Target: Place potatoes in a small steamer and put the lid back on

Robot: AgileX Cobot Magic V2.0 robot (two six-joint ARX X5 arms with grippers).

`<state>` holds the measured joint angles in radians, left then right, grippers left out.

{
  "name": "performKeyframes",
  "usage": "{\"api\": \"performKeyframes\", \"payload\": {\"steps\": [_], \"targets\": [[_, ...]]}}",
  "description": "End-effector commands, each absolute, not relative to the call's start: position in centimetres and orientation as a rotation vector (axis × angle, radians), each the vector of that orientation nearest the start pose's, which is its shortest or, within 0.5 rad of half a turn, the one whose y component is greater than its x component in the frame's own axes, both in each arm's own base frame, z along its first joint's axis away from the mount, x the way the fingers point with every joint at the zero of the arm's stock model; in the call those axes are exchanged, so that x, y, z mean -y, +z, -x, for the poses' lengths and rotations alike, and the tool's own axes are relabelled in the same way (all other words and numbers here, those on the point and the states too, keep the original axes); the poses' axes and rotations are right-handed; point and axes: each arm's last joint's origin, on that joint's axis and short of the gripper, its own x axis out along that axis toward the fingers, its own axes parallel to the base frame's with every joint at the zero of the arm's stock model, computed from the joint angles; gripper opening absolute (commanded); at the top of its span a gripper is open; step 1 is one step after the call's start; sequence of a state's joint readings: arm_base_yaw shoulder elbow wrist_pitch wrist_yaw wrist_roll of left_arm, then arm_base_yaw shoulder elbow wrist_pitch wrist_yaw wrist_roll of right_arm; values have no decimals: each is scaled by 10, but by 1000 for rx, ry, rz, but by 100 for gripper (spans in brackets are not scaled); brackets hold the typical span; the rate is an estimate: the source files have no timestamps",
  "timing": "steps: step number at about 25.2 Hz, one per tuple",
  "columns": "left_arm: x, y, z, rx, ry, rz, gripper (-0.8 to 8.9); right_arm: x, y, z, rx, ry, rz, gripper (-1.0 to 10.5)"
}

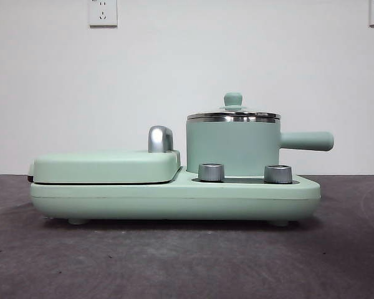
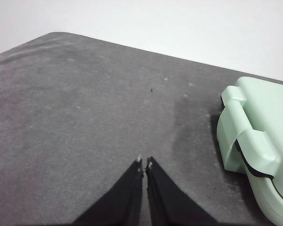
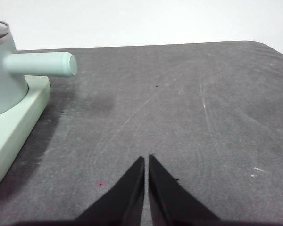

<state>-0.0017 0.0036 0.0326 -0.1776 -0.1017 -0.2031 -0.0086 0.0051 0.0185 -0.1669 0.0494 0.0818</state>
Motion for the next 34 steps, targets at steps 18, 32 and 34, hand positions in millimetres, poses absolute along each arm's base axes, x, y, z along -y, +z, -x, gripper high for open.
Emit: {"api": "performKeyframes", "payload": {"steps": [18,32,34], "targets": [[-2,150,-96,-172,78,116,19,2,152,-96,-147,-68,-70,10],[0,150,-96,-179,6,-11,19,2,152,-96,-147,-68,-70,10],[0,150,-96,-179,4,-37,19,2,152,-96,-147,-68,-70,10]]}}
